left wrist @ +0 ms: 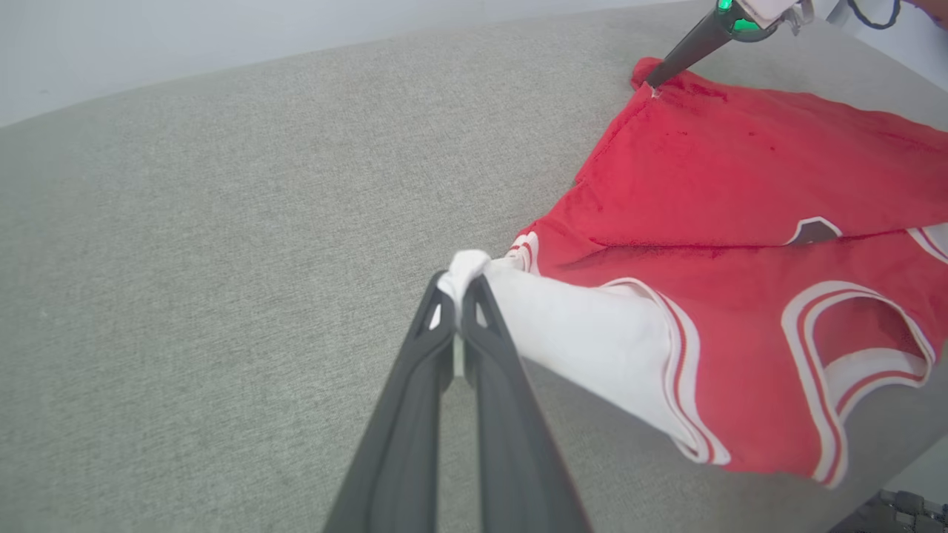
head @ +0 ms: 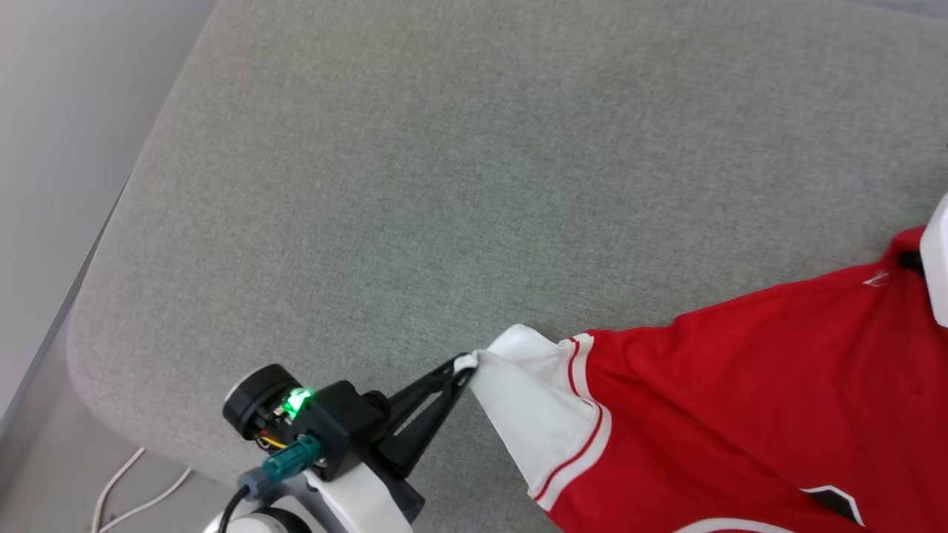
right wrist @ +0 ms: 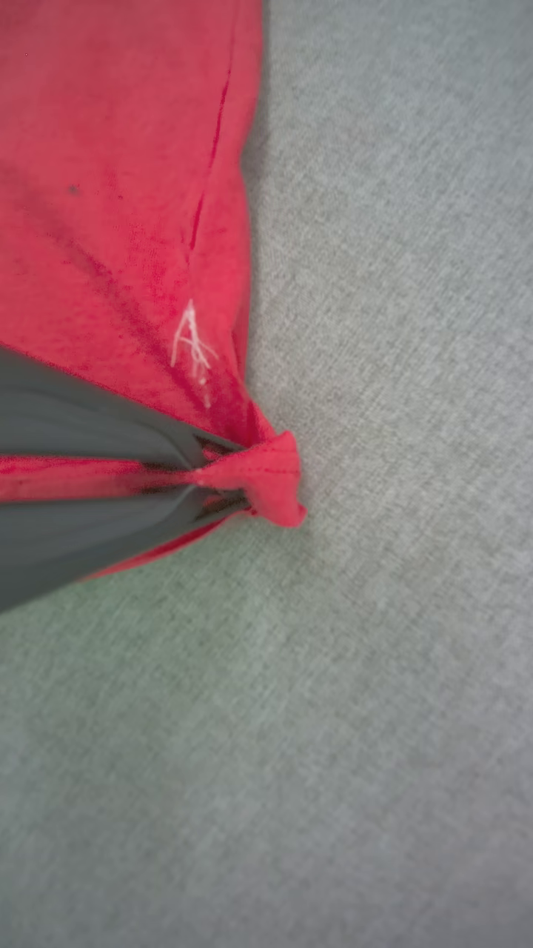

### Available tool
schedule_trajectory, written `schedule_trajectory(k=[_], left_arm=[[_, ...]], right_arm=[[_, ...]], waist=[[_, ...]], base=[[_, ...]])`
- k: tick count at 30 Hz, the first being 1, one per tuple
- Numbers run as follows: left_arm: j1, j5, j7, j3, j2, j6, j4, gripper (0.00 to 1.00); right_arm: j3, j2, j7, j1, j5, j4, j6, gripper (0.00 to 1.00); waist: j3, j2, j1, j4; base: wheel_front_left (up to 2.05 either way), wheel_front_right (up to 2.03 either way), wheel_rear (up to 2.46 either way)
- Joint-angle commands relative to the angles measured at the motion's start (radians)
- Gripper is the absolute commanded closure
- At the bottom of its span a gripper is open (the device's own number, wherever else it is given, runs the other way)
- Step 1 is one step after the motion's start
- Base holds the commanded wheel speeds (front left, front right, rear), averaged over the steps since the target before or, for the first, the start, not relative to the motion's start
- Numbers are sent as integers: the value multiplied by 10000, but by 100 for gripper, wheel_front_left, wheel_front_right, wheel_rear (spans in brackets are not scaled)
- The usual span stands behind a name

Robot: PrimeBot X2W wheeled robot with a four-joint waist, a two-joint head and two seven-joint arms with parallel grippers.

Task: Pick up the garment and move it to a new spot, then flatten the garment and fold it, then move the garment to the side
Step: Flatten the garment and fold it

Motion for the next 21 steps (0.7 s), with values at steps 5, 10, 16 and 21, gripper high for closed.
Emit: schedule_trajectory(k=[5,10,16,21], left_arm=[[-25,-29,-70,487,399,315,-248,100],[-13,-92,-77,951,748,591,-511,100],[-3,-230,-5,1642,1237,936,-954,100],[135,-348,69,2307,1768,1259,-1336,100]], right_arm=[[276,144,-932,-433,359,-64,-4,100],[347,218,-1593,-579,513,-284,-4,100],[133,403,-2172,-813,844,-769,-4,100],[-144,698,-2431,-980,1139,-1351,-4,100]], waist=[[-1041,0,0,-727],[-1689,0,0,-1232],[-2569,0,0,-2014],[-3122,0,0,-2700]], base=[[0,0,0],[0,0,0],[0,0,0],[0,0,0]])
